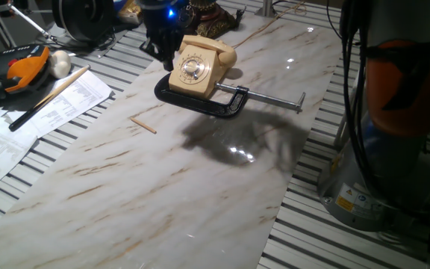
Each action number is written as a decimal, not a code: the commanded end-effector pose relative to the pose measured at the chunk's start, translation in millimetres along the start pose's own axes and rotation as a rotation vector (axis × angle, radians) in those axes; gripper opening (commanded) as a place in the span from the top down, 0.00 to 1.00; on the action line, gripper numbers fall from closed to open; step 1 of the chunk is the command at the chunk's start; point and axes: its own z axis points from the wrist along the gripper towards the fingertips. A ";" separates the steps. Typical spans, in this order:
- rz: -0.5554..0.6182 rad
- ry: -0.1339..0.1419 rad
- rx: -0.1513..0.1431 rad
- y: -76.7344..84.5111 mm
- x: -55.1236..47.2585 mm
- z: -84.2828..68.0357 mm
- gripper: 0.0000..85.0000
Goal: Dial a number on an old rotary phone
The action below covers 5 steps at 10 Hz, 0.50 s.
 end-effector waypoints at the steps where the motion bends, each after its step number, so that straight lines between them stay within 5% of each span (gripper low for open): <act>1: 0.000 -0.015 0.005 1.5 -3.0 4.2 1.00; 3: 0.009 0.019 -0.011 1.7 -10.2 11.9 1.00; 5: 0.011 0.014 0.005 3.5 -14.0 18.4 1.00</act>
